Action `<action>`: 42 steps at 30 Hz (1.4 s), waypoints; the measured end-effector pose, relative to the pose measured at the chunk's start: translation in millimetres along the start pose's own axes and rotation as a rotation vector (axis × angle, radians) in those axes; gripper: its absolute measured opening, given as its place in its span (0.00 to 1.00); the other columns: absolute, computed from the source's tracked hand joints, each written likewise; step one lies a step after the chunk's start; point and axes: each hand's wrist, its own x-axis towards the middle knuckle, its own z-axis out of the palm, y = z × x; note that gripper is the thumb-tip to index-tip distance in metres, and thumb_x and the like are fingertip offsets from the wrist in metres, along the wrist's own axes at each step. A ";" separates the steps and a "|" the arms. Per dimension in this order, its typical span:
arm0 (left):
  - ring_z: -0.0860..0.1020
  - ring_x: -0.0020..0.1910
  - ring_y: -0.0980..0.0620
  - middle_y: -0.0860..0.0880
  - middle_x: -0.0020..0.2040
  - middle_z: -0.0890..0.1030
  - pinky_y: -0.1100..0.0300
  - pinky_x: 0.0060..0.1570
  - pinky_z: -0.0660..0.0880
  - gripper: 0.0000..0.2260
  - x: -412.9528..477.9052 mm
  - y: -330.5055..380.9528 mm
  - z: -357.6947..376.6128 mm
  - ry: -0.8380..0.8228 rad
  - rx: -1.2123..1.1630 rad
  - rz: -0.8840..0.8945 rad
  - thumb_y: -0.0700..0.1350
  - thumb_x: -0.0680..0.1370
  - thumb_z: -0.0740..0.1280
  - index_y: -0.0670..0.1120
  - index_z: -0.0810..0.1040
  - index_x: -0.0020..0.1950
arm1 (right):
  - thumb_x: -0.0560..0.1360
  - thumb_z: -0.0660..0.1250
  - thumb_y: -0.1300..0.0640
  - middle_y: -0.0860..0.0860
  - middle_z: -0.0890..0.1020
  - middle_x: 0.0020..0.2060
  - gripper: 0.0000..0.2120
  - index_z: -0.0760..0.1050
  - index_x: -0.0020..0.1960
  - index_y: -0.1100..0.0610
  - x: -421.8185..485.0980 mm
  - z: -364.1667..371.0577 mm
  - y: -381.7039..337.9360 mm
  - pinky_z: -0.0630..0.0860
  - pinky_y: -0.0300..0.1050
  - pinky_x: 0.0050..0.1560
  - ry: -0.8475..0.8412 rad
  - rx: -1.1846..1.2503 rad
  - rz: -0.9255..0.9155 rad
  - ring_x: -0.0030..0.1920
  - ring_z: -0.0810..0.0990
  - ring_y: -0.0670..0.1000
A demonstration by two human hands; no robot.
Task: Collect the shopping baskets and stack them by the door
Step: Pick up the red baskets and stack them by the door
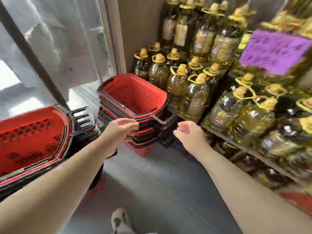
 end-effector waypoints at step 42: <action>0.77 0.37 0.52 0.50 0.41 0.82 0.60 0.38 0.74 0.01 -412.4 -186.7 898.9 -1.568 0.917 -0.057 0.44 0.77 0.67 0.49 0.78 0.45 | 0.71 0.68 0.58 0.58 0.83 0.50 0.08 0.78 0.50 0.57 -511.7 -471.8 516.8 0.77 0.53 0.52 1.306 0.379 1.278 0.50 0.81 0.60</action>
